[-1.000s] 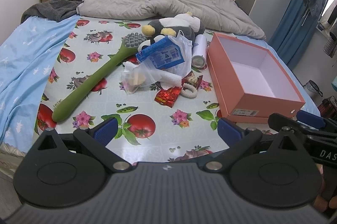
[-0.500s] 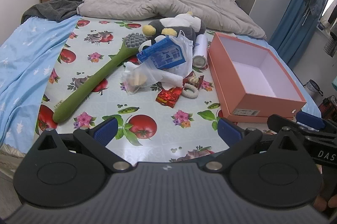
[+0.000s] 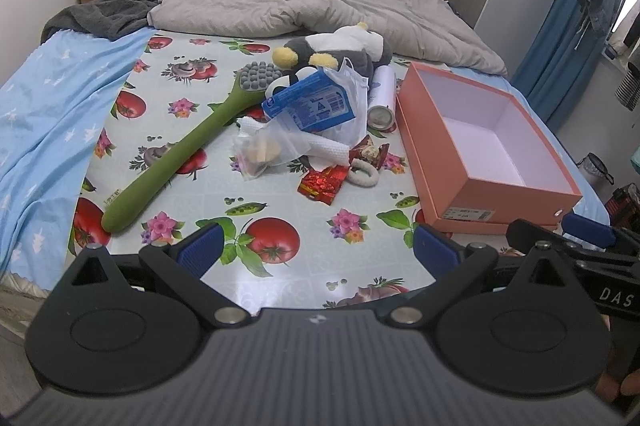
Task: Organize soft objects
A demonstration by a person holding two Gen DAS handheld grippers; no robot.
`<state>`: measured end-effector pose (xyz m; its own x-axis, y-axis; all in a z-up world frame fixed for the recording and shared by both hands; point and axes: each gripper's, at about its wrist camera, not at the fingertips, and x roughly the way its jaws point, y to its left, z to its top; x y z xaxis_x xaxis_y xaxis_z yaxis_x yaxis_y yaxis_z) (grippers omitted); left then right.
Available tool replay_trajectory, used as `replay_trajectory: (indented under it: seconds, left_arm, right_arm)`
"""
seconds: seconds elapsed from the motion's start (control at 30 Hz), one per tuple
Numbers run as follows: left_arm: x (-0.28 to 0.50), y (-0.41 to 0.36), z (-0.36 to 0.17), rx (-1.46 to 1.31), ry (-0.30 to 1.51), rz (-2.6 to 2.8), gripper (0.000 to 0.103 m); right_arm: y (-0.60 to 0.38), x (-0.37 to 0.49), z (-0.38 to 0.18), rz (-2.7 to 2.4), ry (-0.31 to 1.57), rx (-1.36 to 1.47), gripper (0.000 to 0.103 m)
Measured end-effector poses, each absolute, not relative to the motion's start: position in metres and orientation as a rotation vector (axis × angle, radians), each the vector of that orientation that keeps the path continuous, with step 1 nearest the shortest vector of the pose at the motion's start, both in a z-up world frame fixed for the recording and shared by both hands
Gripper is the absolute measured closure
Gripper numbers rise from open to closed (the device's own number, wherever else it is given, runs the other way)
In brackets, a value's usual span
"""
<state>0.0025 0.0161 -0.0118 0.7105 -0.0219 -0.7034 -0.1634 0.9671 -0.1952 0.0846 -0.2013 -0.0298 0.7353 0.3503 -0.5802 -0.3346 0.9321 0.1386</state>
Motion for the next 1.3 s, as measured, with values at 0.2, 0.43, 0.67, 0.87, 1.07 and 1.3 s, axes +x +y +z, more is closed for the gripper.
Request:
replay_trajectory:
  seconds: [0.2,0.43,0.67,0.87,1.07,1.3]
  left_arm:
    - [0.003,0.016,-0.012,-0.253,0.780,0.078,0.001]
    - [0.002,0.015,-0.011,-0.252,0.778,0.079,0.001]
    - [0.001,0.015,-0.012,-0.253,0.781,0.080,0.001]
    - [0.004,0.014,-0.016,-0.254,0.793,0.077,0.001]
    - [0.011,0.016,-0.022,-0.252,0.812,0.073,0.001]
    - [0.027,0.025,-0.036,-0.247,0.828,0.057,0.001]
  right_arm:
    - [-0.201,0.085,-0.030,0.375,0.643,0.025,0.000]
    - [-0.201,0.085,-0.030,0.375,0.644,0.025,0.000]
    - [-0.201,0.085,-0.032,0.376,0.646,0.025,0.000]
    - [-0.202,0.086,-0.038,0.373,0.658,0.027,0.000]
    - [-0.201,0.091,-0.043,0.360,0.670,0.031,0.000]
    - [-0.197,0.099,-0.050,0.376,0.658,0.018,0.000]
